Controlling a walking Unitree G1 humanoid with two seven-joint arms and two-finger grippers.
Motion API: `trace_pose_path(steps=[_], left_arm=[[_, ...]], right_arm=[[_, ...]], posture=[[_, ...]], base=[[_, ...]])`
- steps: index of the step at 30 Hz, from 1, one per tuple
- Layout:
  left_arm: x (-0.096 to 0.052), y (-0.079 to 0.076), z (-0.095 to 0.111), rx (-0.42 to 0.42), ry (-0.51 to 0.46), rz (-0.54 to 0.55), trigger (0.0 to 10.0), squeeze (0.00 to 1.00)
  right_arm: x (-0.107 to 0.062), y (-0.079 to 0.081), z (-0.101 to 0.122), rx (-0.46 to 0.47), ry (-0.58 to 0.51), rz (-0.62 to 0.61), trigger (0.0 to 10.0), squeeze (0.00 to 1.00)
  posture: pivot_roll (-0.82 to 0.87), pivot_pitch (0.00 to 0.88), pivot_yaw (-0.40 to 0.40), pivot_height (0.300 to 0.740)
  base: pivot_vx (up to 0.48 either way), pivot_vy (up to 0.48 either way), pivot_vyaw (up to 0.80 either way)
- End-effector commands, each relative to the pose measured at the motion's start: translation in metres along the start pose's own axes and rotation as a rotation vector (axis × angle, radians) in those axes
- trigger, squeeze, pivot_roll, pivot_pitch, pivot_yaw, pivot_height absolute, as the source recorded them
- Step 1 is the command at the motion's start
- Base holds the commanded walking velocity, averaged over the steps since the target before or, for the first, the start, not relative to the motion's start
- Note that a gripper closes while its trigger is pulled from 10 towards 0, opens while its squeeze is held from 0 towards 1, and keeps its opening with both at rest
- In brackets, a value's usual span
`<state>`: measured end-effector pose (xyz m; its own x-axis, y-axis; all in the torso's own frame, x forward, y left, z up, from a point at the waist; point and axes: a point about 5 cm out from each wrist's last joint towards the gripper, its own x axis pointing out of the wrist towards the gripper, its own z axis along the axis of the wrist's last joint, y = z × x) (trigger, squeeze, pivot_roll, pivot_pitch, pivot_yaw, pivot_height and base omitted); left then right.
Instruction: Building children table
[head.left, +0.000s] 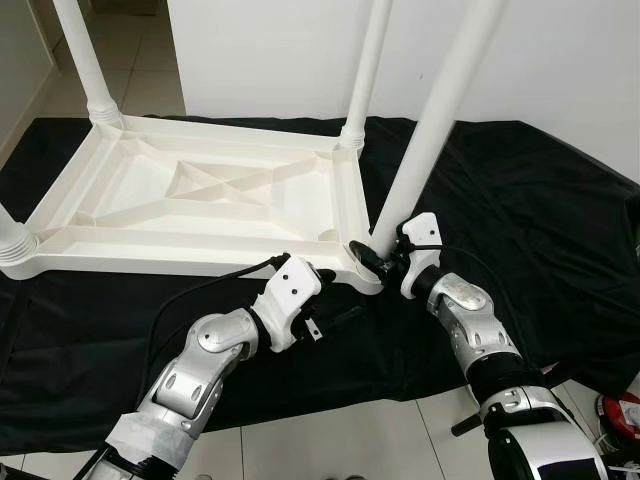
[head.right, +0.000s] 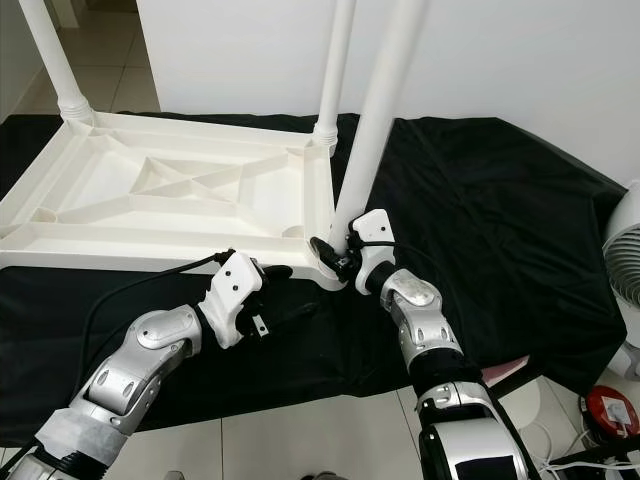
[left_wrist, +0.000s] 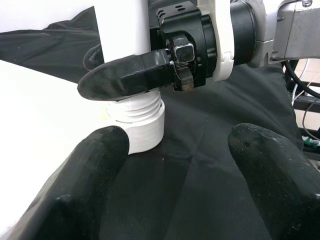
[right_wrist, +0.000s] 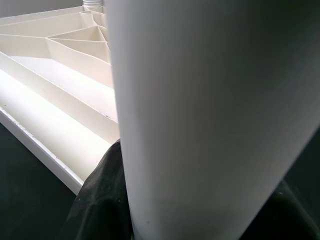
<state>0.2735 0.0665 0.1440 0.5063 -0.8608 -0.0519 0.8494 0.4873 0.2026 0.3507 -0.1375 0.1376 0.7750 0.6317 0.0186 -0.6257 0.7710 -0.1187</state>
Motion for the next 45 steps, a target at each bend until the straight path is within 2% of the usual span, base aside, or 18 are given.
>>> trace_pose_path(steps=[1, 13, 14, 17, 22, 24, 27, 29, 32, 34, 35, 36, 38, 40, 45], left_arm=[[0.002, -0.001, 0.002, 0.007, 0.002, -0.006, 10.0, 0.0], [0.002, -0.002, 0.001, 0.008, 0.006, 0.004, 10.0, 0.0], [0.003, -0.002, 0.001, 0.008, 0.005, 0.005, 10.0, 0.0], [0.004, -0.001, 0.0, 0.003, 0.008, 0.015, 10.0, 0.0], [0.004, -0.001, -0.001, -0.008, 0.015, 0.02, 10.0, 0.0], [0.004, -0.001, -0.003, -0.035, 0.029, 0.032, 10.0, 0.0], [0.004, -0.001, -0.004, -0.044, 0.034, 0.036, 10.0, 0.0], [0.003, 0.0, -0.004, -0.047, 0.046, 0.05, 10.0, 0.0], [0.003, 0.002, -0.005, -0.041, 0.051, 0.057, 10.0, 0.0], [0.002, 0.002, -0.006, -0.039, 0.058, 0.064, 10.0, 0.0], [0.002, 0.002, -0.006, -0.039, 0.058, 0.064, 10.0, 0.0], [0.003, 0.002, -0.007, -0.055, 0.068, 0.065, 10.0, 0.0], [0.003, 0.002, -0.007, -0.06, 0.071, 0.065, 10.0, 0.0], [0.004, 0.002, -0.007, -0.074, 0.075, 0.067, 10.0, 0.0], [0.005, 0.002, -0.007, -0.091, 0.083, 0.068, 10.0, 0.0]], right_arm=[[0.0, 0.005, -0.009, 0.014, 0.051, 0.054, 0.0, 0.0], [0.0, 0.004, -0.013, 0.066, 0.05, 0.058, 0.0, 0.0], [0.001, 0.006, -0.013, 0.067, 0.044, 0.052, 10.0, 0.0], [0.003, 0.007, -0.018, 0.036, 0.102, -0.002, 10.0, 0.0], [0.005, 0.01, -0.018, 0.042, 0.108, -0.032, 10.0, 0.0], [0.009, 0.014, -0.015, 0.057, 0.106, -0.126, 10.0, 0.0], [0.011, 0.016, -0.014, 0.065, 0.105, -0.165, 10.0, 0.0], [0.01, 0.02, -0.014, 0.08, 0.106, -0.268, 10.0, 0.0], [0.008, 0.022, -0.015, 0.087, 0.112, -0.315, 10.0, 0.0], [0.003, 0.027, -0.021, 0.126, 0.123, -0.463, 10.0, 0.0], [0.003, 0.027, -0.021, 0.126, 0.123, -0.463, 10.0, 0.0], [-0.001, 0.032, -0.024, 0.172, 0.117, -0.568, 10.0, 0.0], [-0.001, 0.033, -0.024, 0.181, 0.116, -0.586, 10.0, 0.0], [0.002, 0.044, -0.021, 0.198, 0.098, -0.623, 10.0, 0.0], [0.005, 0.054, -0.016, 0.206, 0.085, -0.594, 10.0, 0.0]], posture=[[0.09, 0.039, -0.086, 0.74], [0.09, 0.044, -0.085, 0.74], [0.08, 0.044, -0.087, 0.74], [0.08, 0.047, -0.091, 0.74], [0.08, 0.047, -0.092, 0.74], [0.08, 0.048, -0.092, 0.74], [0.08, 0.048, -0.092, 0.74], [0.08, 0.053, -0.096, 0.74], [0.08, 0.053, -0.096, 0.74], [0.08, 0.051, -0.097, 0.74], [0.08, 0.051, -0.097, 0.74], [0.08, 0.048, -0.103, 0.74], [0.08, 0.048, -0.103, 0.74], [0.08, 0.043, -0.105, 0.74], [0.08, 0.038, -0.107, 0.74]], base=[[0.0, 0.0, 0.0], [0.0, 0.0, 0.0], [0.0, 0.0, 0.0], [0.0, 0.0, 0.0], [0.0, 0.0, 0.0], [0.0, 0.0, 0.0], [0.0, 0.0, 0.0], [0.0, 0.0, 0.0], [0.0, 0.0, 0.0], [0.0, 0.0, 0.0], [0.0, 0.0, 0.0], [0.0, 0.0, 0.0], [0.0, 0.0, 0.0], [0.0, 0.0, 0.0], [0.0, 0.0, 0.0]])
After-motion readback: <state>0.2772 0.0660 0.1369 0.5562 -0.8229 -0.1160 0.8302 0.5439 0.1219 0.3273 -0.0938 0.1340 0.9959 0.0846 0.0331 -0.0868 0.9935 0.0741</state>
